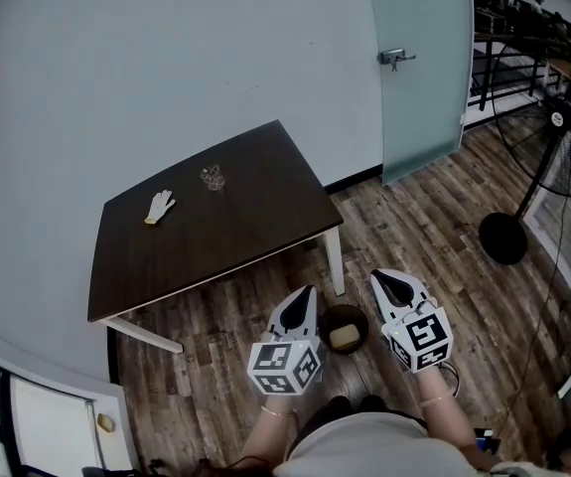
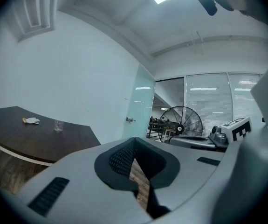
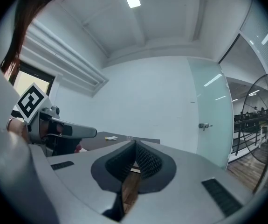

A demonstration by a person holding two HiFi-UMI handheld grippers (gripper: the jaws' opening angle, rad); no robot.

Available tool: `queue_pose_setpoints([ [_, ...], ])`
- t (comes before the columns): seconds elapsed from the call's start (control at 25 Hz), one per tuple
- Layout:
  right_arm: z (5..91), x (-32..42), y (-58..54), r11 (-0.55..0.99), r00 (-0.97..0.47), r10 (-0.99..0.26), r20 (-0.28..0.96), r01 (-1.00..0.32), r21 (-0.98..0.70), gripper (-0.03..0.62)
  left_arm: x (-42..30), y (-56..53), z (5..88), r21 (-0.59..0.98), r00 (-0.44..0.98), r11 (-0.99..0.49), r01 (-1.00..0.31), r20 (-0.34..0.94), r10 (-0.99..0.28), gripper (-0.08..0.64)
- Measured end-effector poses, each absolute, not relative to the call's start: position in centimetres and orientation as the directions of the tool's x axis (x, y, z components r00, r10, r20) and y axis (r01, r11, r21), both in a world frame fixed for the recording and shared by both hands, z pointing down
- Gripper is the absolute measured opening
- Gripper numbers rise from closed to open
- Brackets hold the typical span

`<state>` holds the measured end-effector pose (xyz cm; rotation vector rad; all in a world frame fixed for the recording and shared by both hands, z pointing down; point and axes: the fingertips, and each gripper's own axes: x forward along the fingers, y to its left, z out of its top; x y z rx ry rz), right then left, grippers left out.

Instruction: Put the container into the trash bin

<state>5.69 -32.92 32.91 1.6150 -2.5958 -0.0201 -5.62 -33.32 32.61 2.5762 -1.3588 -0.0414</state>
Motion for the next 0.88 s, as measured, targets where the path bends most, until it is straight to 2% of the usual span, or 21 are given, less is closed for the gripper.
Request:
queue_pose_setpoints([
  [0.88,33.7,6.1,-35.5,0.447,-0.442,-0.893,0.084,-0.893,0.051,0.006,-5.5,-35.9,33.9,0.245,0.564,-0.530,-0.812,0.099,-0.820,0.020],
])
